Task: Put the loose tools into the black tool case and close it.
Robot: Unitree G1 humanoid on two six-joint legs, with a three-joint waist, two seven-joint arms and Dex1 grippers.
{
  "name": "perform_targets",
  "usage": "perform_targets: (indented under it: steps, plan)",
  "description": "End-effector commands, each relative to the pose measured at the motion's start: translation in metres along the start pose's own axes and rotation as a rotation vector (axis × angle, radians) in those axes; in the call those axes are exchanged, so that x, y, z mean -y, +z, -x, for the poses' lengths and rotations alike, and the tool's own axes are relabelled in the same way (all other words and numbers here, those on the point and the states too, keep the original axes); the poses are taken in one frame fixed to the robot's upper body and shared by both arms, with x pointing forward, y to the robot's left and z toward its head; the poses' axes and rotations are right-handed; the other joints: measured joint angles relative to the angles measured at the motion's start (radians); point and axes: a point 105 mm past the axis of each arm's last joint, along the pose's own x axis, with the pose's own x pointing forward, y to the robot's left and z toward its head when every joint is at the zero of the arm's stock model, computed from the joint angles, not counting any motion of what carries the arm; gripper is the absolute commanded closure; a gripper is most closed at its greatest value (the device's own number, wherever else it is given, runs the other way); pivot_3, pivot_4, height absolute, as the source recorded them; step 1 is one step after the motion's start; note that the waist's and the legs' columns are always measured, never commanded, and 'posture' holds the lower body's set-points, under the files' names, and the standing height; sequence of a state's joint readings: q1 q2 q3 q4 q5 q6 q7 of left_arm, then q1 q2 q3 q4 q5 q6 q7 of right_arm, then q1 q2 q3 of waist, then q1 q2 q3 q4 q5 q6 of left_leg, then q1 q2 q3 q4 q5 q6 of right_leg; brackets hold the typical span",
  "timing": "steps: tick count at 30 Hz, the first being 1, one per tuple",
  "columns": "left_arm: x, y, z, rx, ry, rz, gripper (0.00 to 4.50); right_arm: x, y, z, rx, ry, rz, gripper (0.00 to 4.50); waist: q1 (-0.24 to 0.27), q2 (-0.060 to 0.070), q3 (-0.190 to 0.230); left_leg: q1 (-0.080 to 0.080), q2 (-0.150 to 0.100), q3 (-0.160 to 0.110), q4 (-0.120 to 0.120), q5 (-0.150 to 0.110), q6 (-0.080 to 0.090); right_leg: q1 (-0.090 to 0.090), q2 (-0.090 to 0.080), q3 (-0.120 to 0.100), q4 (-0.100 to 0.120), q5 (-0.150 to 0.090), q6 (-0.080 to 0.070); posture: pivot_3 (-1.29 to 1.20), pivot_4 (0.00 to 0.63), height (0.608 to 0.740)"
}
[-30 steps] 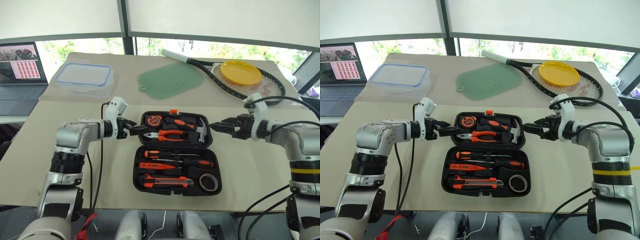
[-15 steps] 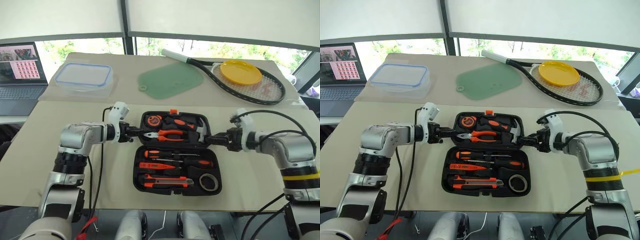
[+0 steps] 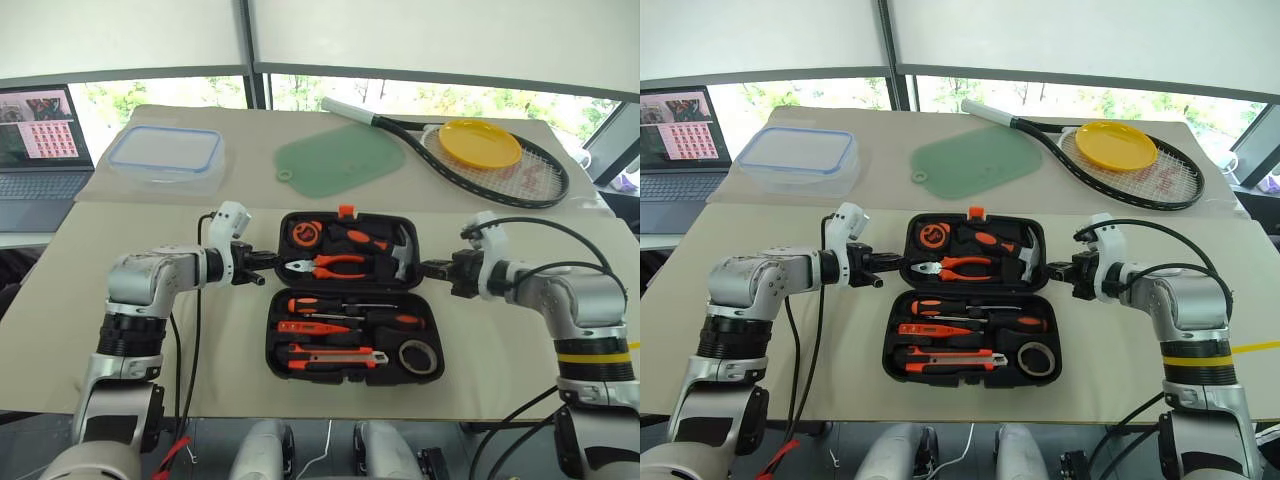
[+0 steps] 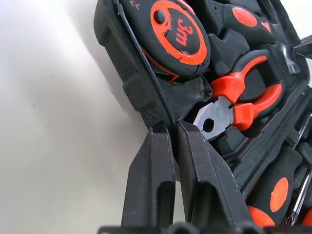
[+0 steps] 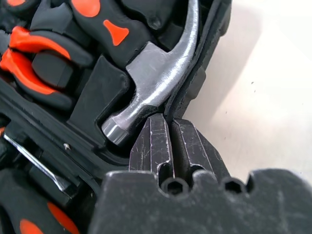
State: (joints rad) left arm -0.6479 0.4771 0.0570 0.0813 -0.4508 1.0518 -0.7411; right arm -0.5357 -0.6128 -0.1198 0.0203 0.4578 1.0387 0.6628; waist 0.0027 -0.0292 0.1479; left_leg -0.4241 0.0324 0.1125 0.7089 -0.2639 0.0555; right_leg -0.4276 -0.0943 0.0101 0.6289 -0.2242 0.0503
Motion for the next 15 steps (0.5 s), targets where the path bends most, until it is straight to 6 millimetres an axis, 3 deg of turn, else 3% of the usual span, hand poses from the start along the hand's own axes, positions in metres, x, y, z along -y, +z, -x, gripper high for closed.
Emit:
perform_targets:
  steps: [1, 5, 10, 15]
  plan:
    - [0.024, 0.06, -0.001, 0.264, -0.055, -0.153, 4.5, -0.009, 0.058, 0.011, 0.255, -0.014, 0.102, 4.48, 0.003, 0.0, 0.0, -0.001, 0.0, 0.0, 0.0, 0.0, 0.0, -0.001, 0.0, 0.0, 0.0, 0.0, 0.0, 0.0, 0.15, 0.738]
    - [0.018, 0.064, 0.0, 0.36, 0.051, -0.338, 4.5, -0.008, 0.044, 0.014, 0.251, -0.082, 0.267, 4.48, 0.01, 0.0, 0.001, -0.002, -0.001, 0.0, 0.0, 0.002, -0.003, -0.001, 0.0, 0.0, -0.001, 0.0, 0.001, 0.0, 0.15, 0.738]
    - [0.016, 0.027, 0.001, 0.354, 0.142, -0.65, 4.5, -0.017, 0.018, 0.017, 0.274, -0.112, 0.401, 4.48, 0.006, 0.0, 0.0, -0.001, -0.002, 0.001, -0.009, 0.002, -0.004, 0.0, -0.001, 0.0, -0.004, 0.001, 0.001, 0.0, 0.15, 0.738]
    - [0.01, 0.0, 0.013, 0.397, 0.265, -0.768, 4.5, -0.025, -0.004, 0.02, 0.322, -0.18, 0.623, 4.48, 0.006, 0.0, 0.0, 0.001, -0.001, 0.003, -0.014, 0.003, -0.006, -0.001, -0.001, -0.001, -0.006, 0.001, 0.001, 0.0, 0.15, 0.738]
